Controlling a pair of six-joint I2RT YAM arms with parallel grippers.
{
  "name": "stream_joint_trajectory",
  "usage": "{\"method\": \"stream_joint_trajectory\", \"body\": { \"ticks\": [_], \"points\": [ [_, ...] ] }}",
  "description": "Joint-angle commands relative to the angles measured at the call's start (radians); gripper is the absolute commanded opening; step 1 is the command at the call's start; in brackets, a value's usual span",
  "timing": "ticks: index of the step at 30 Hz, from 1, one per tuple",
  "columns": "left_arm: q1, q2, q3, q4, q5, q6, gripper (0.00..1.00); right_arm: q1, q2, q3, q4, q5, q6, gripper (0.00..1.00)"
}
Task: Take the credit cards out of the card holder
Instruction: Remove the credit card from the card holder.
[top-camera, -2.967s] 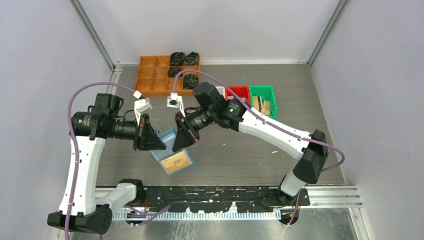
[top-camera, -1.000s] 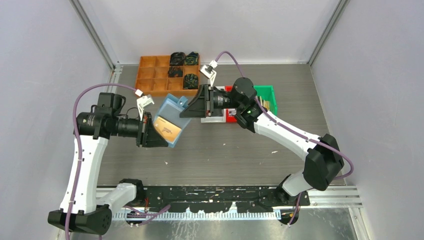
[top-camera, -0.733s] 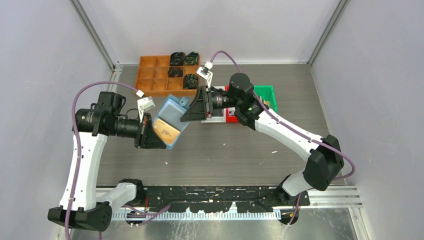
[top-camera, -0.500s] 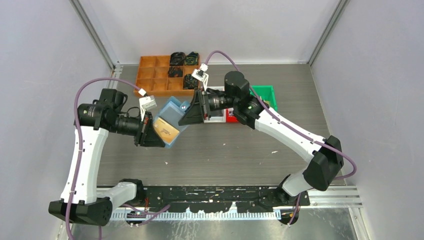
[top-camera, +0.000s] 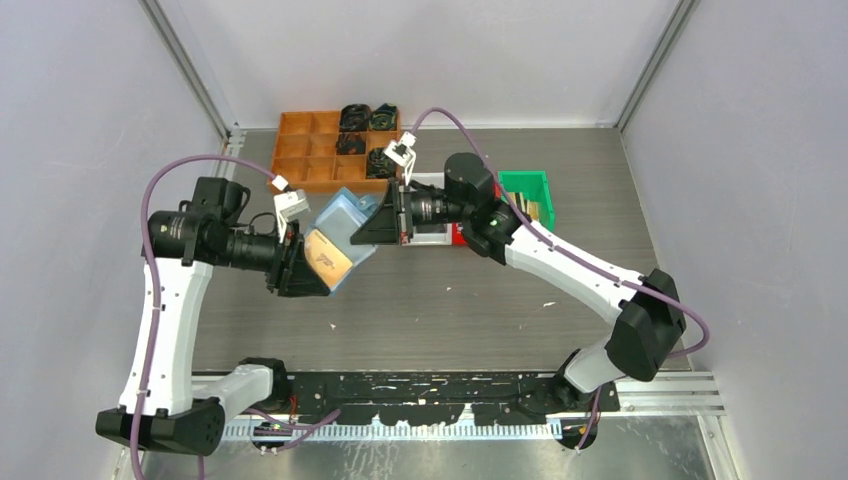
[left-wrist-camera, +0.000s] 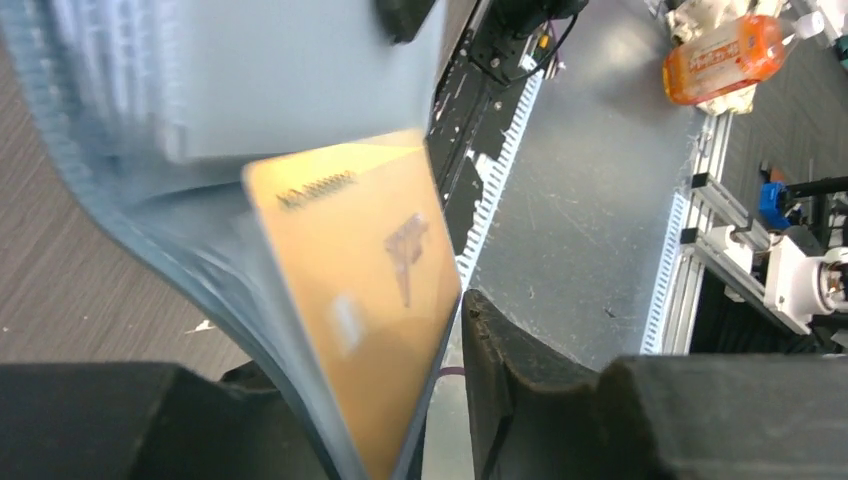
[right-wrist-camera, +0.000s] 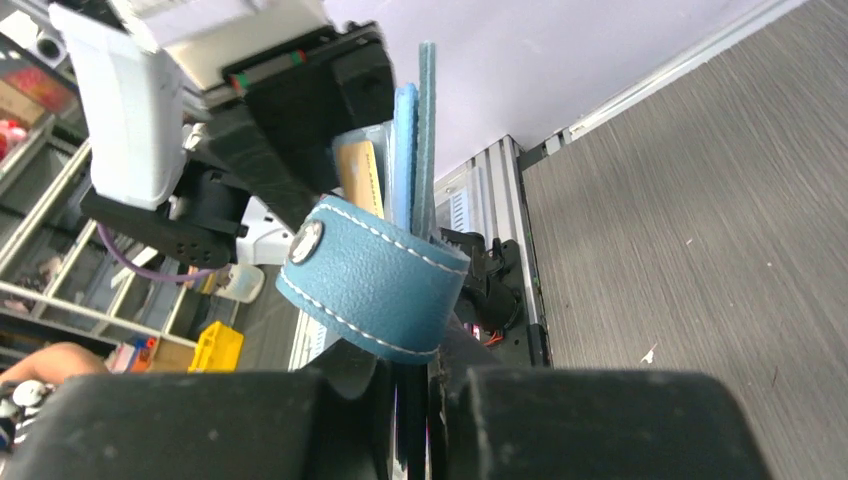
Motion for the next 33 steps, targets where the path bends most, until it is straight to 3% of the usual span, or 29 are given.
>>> {"method": "stream_joint_trajectory", "body": {
  "ticks": [1,5,9,14,17,20,23,29,33],
  "points": [
    [-0.003,-0.068,-0.016,0.117,0.088,-0.214,0.4,0.009,-0.064,-0.094,0.296,0.159,0.16,0.01],
    [-0.003,-0.135,-0.099,0.358,0.123,-0.516,0.41,0.014,-0.075,-0.176,0.468,0.223,0.266,0.01],
    [-0.003,-0.189,-0.166,0.555,0.145,-0.722,0.35,0.03,-0.107,-0.212,0.498,0.269,0.261,0.01],
    [0.026,-0.182,-0.165,0.651,0.124,-0.833,0.17,0.041,-0.144,-0.259,0.526,0.31,0.248,0.01],
    [0.093,-0.175,-0.161,0.666,0.12,-0.842,0.11,0.043,-0.167,-0.304,0.564,0.337,0.26,0.01],
    [0.19,-0.161,-0.182,0.722,0.173,-0.902,0.14,0.048,-0.179,-0.343,0.616,0.357,0.283,0.01],
    [0.221,-0.142,-0.196,0.776,0.238,-0.952,0.3,0.059,-0.178,-0.359,0.64,0.37,0.295,0.01],
    [0.222,-0.178,-0.287,1.047,0.301,-1.211,0.32,0.081,-0.162,-0.357,0.638,0.408,0.3,0.01],
    [0.223,-0.22,-0.318,1.071,0.307,-1.241,0.29,0.081,-0.175,-0.352,0.619,0.451,0.284,0.01]
  ]
}}
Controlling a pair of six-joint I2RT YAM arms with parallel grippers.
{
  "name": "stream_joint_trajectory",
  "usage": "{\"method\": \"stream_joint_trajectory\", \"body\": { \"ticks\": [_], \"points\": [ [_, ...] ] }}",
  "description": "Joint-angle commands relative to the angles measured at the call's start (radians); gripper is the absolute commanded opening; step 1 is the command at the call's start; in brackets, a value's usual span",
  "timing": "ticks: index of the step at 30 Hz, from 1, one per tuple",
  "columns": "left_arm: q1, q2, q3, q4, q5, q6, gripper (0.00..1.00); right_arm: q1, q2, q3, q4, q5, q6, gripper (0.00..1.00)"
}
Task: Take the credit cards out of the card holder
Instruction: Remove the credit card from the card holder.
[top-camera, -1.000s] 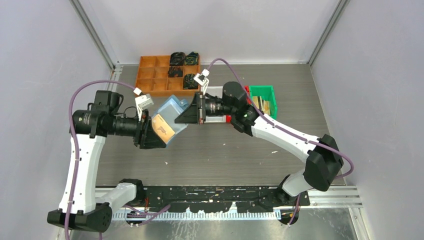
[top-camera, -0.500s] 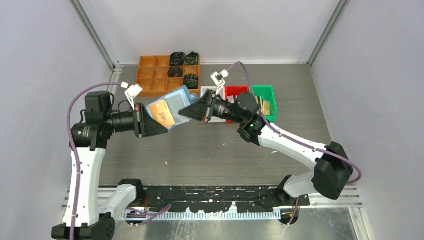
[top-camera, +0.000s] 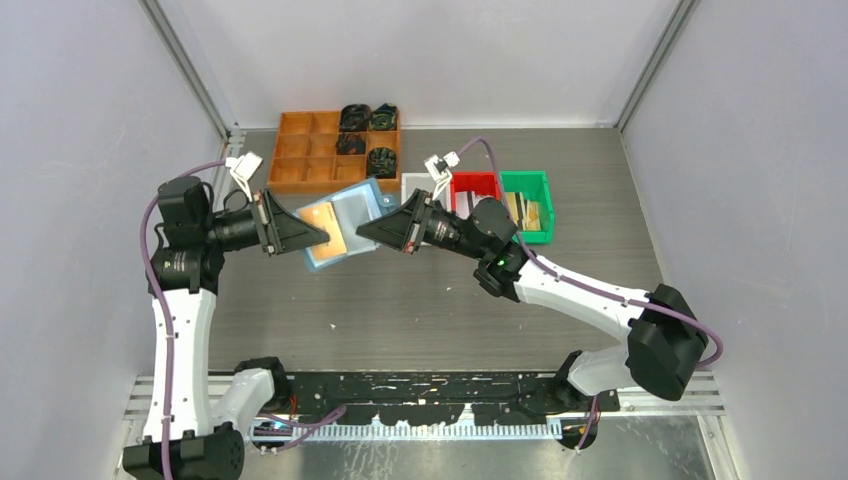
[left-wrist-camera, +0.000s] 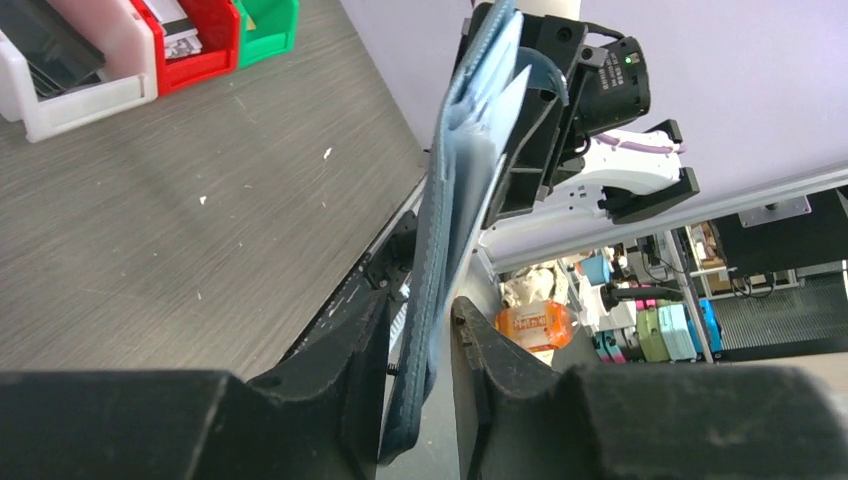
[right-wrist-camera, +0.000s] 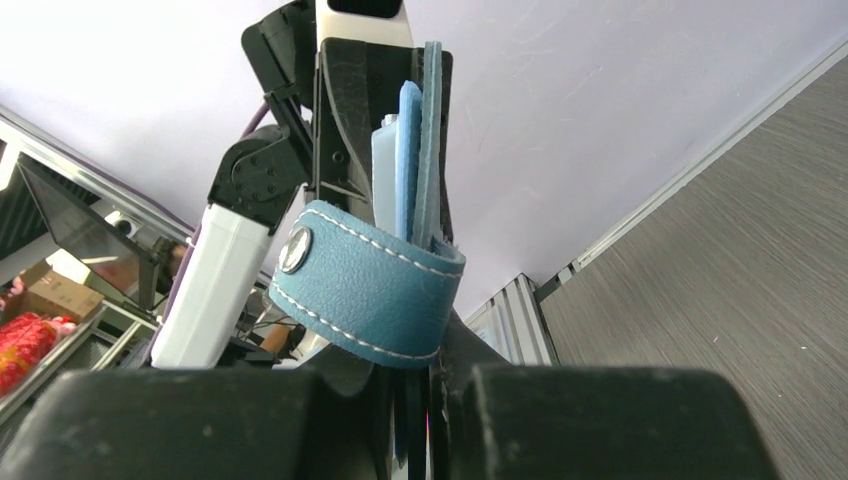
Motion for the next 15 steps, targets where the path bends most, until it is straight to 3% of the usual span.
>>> {"method": "stream_joint_trajectory", "body": {
  "ticks": [1,12,14,15],
  "points": [
    [0.007,-0.057,-0.017,0.152,0.057,-0.114,0.28,0.013,-0.037,0.025,0.079,0.05,-0.004,0.01],
    [0.006,-0.064,-0.015,0.186,0.09,-0.147,0.06,0.018,-0.05,-0.009,0.081,0.121,0.009,0.01],
    [0.006,-0.065,-0.008,0.175,0.083,-0.125,0.03,0.018,-0.049,-0.013,0.078,0.12,0.017,0.11],
    [0.007,-0.064,0.0,0.155,0.078,-0.099,0.01,0.017,-0.047,-0.012,0.065,0.118,0.017,0.24]
  ]
}}
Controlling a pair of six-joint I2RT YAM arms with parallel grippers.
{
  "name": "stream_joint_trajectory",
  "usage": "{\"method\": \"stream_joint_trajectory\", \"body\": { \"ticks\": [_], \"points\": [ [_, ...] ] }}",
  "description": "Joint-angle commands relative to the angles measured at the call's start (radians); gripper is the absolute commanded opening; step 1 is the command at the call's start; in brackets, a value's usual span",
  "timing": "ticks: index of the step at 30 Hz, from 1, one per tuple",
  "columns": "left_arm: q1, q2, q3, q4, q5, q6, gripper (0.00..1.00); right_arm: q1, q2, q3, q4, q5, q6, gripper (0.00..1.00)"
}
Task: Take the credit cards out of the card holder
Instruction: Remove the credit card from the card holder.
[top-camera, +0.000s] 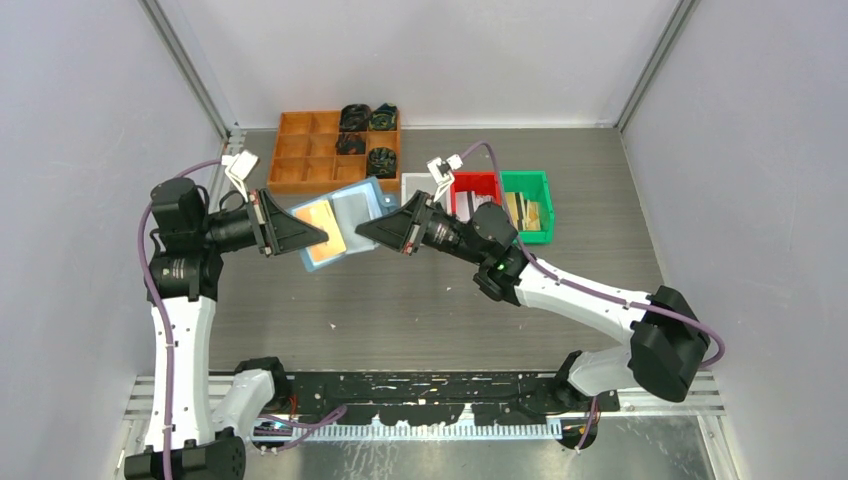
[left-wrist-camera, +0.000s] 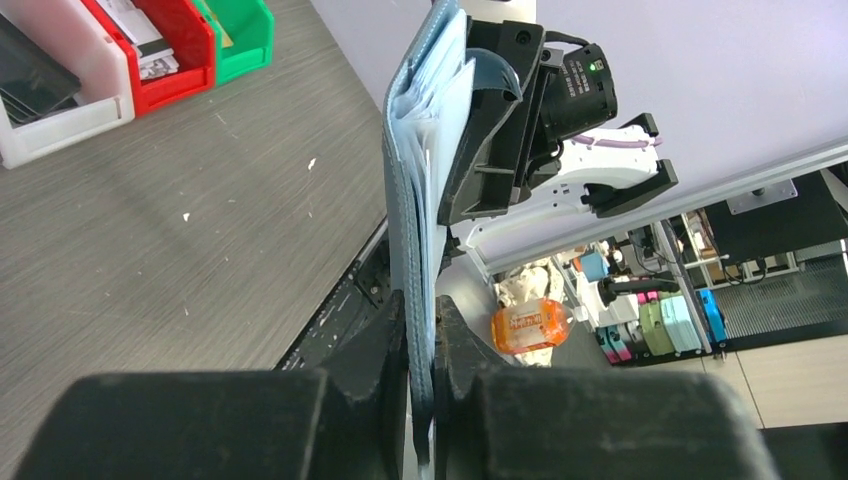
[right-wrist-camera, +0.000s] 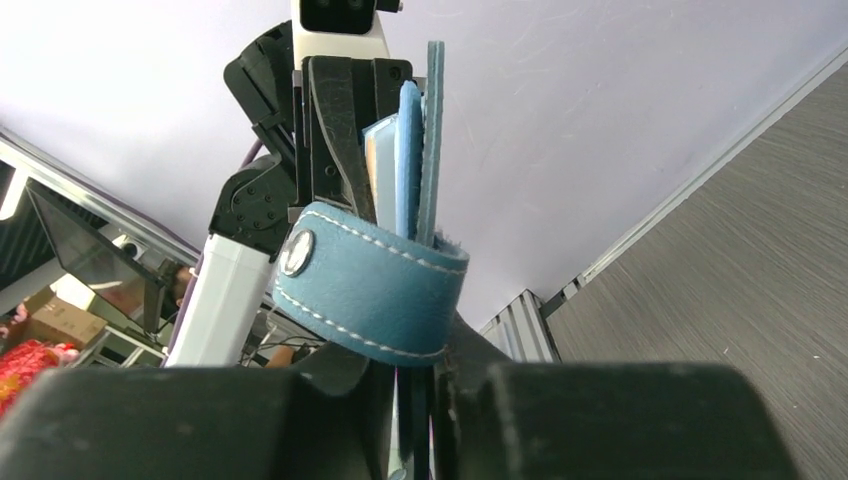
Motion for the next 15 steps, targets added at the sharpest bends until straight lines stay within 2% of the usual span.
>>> {"method": "stream_joint_trajectory", "body": {
  "ticks": [1,2,4,8,12,15],
  "points": [
    [0.004,-0.011,0.033,0.0,0.036,0.053,0.0,-0.002,-0.039,0.009,0.0,0.046,0.003,0.39],
    [0.004,-0.006,0.049,-0.041,0.029,0.105,0.0,-0.012,-0.047,0.025,-0.075,0.063,-0.003,0.51],
    [0.006,0.012,0.102,-0.178,0.003,0.258,0.0,-0.054,-0.071,0.067,-0.22,0.068,-0.02,0.6],
    [0.006,0.062,0.186,-0.457,-0.145,0.575,0.0,-0.171,-0.149,0.132,-0.389,0.058,-0.038,0.63],
    [0.006,0.091,0.2,-0.553,-0.319,0.741,0.0,-0.201,-0.224,0.194,-0.563,0.096,-0.139,0.62],
    [0.005,0.107,0.201,-0.596,-0.368,0.823,0.0,-0.2,-0.206,0.216,-0.553,-0.004,-0.101,0.62]
  ]
}}
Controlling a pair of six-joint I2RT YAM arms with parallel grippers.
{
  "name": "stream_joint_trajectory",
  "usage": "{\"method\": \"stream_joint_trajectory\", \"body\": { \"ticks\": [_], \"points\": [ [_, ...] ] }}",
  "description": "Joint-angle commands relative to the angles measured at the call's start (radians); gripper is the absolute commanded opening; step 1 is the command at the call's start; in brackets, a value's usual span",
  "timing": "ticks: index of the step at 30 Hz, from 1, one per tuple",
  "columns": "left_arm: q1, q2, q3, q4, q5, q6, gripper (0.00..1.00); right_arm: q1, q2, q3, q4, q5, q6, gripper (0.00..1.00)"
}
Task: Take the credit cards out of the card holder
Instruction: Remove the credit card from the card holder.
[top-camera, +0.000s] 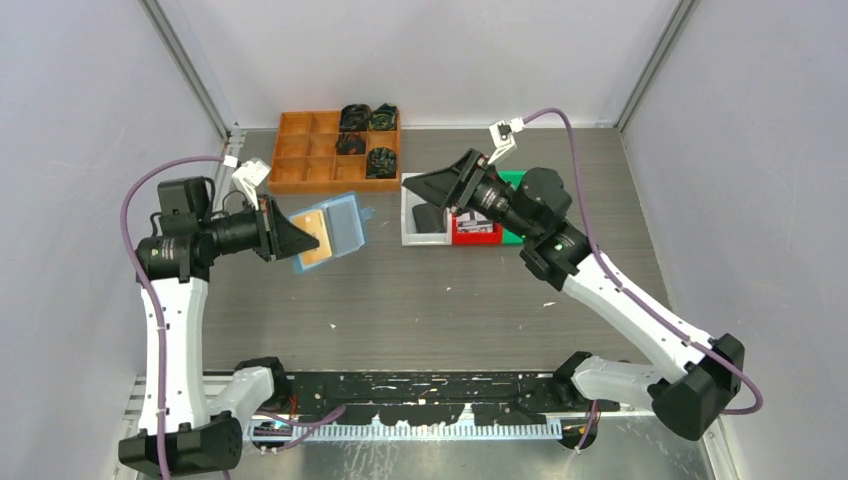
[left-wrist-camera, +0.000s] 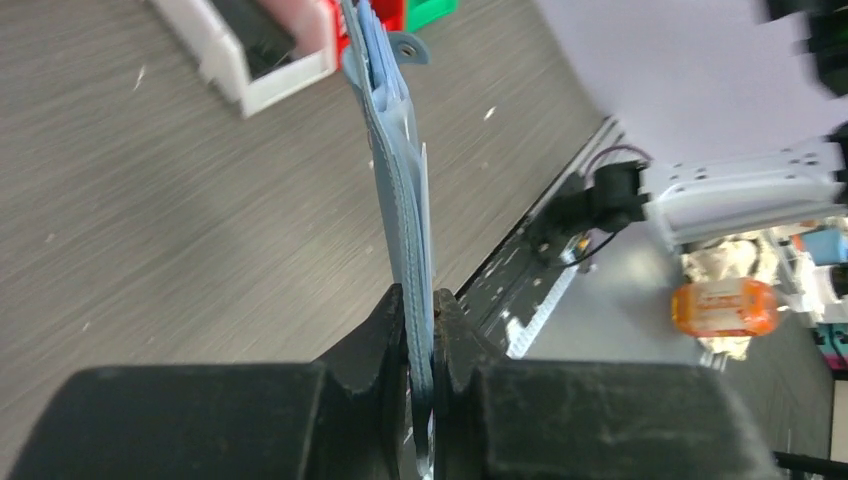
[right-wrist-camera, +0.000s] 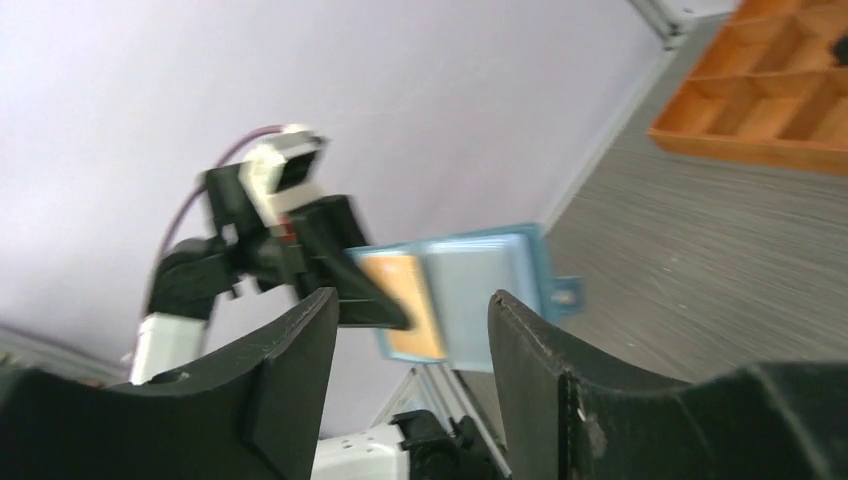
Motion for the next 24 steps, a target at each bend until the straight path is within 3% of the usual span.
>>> {"method": "stream_joint_trajectory", "body": {
  "ticks": [1,9,15,24],
  "points": [
    [0.006,0.025,0.036,-0.135,-0.136,0.228,0.0,0.024,-0.011,0.087,-0.041,-0.117,-0.006,0.61],
    [0.004,0.111,0.121,-0.312,-0.103,0.402,0.0,0.194,0.19,0.122,0.061,-0.202,0.04,0.64],
    [-0.003,0.162,0.176,-0.422,-0.046,0.467,0.0,0.223,0.314,0.116,0.266,-0.289,0.169,0.6],
    [-0.02,0.161,0.17,-0.434,-0.004,0.468,0.0,0.238,0.393,0.134,0.335,-0.317,0.23,0.55]
  ]
}}
